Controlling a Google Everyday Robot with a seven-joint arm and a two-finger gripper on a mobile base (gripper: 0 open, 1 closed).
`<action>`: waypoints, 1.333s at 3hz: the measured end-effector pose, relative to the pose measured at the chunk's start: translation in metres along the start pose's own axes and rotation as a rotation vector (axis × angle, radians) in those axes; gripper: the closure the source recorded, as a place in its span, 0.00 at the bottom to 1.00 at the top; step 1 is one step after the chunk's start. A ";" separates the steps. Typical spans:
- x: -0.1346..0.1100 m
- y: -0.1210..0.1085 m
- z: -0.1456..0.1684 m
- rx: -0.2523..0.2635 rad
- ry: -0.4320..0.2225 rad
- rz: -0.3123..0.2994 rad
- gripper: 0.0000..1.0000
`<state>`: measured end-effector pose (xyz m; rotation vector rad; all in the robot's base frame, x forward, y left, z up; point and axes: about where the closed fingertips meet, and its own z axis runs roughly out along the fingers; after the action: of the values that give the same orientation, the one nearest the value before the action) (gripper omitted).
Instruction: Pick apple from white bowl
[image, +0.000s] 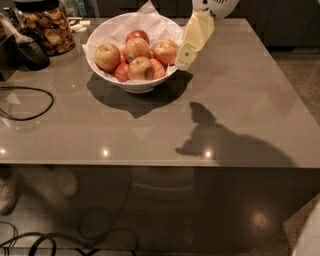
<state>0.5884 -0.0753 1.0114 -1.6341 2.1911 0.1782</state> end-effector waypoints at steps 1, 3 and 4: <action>-0.014 -0.006 0.010 -0.022 -0.006 -0.003 0.12; -0.068 -0.011 0.038 -0.078 -0.036 0.055 0.12; -0.097 -0.010 0.053 -0.098 -0.038 0.063 0.09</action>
Offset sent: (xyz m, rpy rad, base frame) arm 0.0156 0.0573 -0.0093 0.0276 0.1732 -0.0003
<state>0.6331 0.0262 1.0020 -1.5998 2.2388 0.3366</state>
